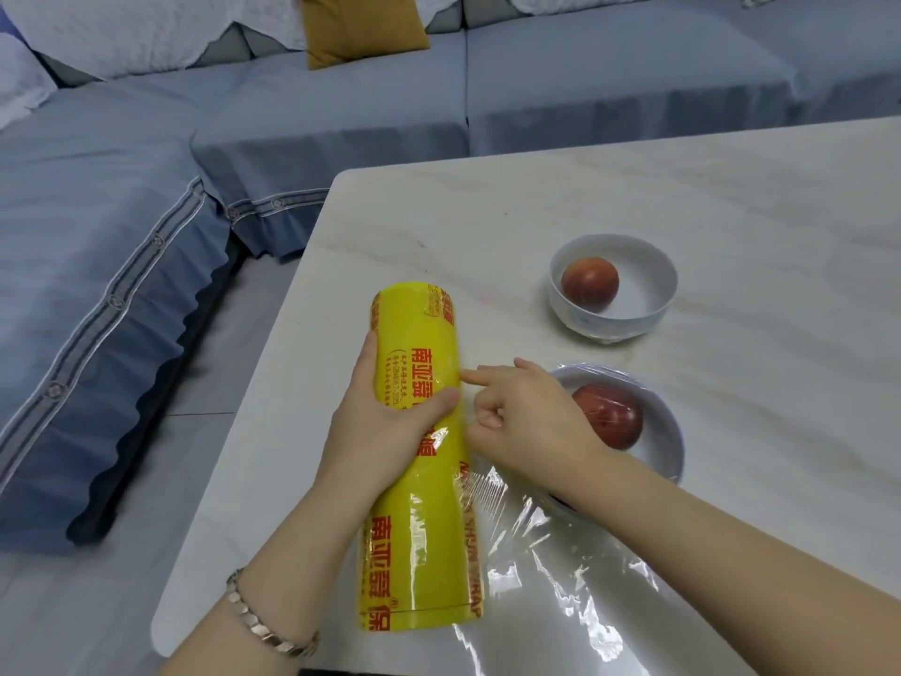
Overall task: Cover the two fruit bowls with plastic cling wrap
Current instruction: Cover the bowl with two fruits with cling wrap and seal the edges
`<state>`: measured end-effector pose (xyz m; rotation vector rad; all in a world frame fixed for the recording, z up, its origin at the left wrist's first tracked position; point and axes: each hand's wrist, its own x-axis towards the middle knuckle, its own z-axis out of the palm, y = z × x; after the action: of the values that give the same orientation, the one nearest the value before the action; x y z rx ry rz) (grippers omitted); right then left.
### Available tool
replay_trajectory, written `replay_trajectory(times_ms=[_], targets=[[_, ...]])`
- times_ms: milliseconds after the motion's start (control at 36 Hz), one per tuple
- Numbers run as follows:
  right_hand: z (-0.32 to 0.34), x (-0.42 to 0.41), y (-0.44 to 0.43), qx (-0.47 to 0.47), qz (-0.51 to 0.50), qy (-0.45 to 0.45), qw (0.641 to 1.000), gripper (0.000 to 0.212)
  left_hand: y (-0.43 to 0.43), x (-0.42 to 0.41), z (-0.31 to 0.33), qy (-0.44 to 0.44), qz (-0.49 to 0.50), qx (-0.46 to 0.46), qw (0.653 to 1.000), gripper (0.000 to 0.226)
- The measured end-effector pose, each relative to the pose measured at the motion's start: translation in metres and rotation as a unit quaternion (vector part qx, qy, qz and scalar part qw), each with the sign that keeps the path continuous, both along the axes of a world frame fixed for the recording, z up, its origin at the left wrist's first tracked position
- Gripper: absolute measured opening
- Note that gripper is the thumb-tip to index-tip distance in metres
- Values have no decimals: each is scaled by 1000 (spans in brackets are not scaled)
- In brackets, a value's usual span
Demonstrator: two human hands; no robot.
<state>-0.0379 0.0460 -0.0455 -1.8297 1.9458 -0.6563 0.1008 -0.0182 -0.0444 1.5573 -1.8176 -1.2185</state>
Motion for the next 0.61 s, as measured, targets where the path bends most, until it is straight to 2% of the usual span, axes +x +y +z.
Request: replay_trajectory(times_ms=[111, 167, 333, 417, 500, 556, 611], targets=[[-9, -2, -5, 22, -28, -23, 999, 41, -8, -2, 6, -5, -4, -32, 999, 99], [-12, -3, -5, -6, -27, -13, 1000, 37, -13, -5, 5, -21, -7, -42, 999, 100], [-15, -6, -2, -114, 39, -8, 993, 28, -26, -15, -3, -68, -13, -23, 997, 101], [-13, -9, 3, -122, 65, 4, 990, 16, -29, -17, -5, -83, -15, -3, 996, 103], [-8, -12, 9, -140, 96, 22, 985, 19, -31, -17, -7, -89, -20, 13, 996, 104], [-6, -12, 13, -139, 81, 51, 986, 19, -32, -17, -8, -93, -22, 21, 995, 103], [0, -11, 17, -106, 7, 70, 992, 9, -33, -16, -8, -86, -22, 23, 996, 105]])
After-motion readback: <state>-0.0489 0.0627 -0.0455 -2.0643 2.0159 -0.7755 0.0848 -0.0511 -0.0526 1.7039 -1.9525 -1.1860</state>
